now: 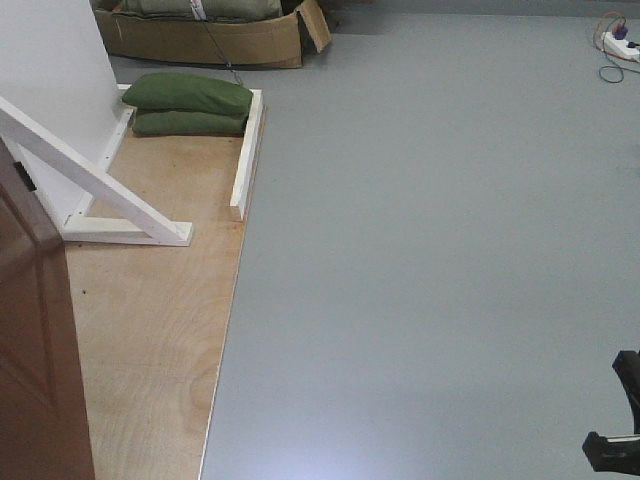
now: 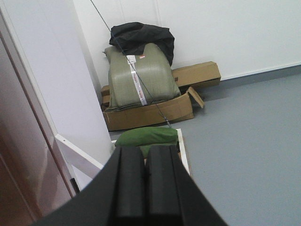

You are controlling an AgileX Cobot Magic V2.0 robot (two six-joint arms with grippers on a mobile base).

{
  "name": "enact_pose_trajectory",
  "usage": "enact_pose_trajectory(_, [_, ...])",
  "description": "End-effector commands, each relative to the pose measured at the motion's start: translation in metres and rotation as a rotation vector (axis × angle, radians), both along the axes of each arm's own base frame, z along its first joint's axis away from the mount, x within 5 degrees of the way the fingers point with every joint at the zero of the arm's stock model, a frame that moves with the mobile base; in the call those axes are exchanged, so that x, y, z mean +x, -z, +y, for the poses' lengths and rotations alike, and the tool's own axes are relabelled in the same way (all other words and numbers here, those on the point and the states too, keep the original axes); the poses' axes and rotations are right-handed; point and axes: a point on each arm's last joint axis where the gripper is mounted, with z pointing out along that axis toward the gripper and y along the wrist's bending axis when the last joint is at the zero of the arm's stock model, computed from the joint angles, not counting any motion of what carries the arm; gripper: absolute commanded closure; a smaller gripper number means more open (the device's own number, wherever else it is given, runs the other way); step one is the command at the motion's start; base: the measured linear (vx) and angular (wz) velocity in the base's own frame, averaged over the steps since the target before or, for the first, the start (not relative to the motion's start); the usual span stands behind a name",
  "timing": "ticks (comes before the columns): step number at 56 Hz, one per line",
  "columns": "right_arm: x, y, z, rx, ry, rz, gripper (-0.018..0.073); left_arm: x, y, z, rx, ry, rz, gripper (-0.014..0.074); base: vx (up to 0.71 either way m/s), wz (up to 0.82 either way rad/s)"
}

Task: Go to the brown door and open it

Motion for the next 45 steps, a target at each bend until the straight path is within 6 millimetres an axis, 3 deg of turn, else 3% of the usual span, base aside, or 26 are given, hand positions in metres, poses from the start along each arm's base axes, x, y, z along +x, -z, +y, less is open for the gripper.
enact_pose_trajectory(1, [0.0016, -0.0054, -0.0006, -0.007, 0.005, -0.077, 0.0559, -0.0024, -0.0161, -0.0014, -0.021, 0.016, -0.118, 0.0603, 0.16, 0.02])
enact_pose_trajectory(45, [0.0016, -0.0054, -0.0006, -0.007, 0.005, -0.077, 0.0559, -0.0024, -0.0161, -0.0014, -0.021, 0.016, -0.118, 0.0603, 0.06, 0.0])
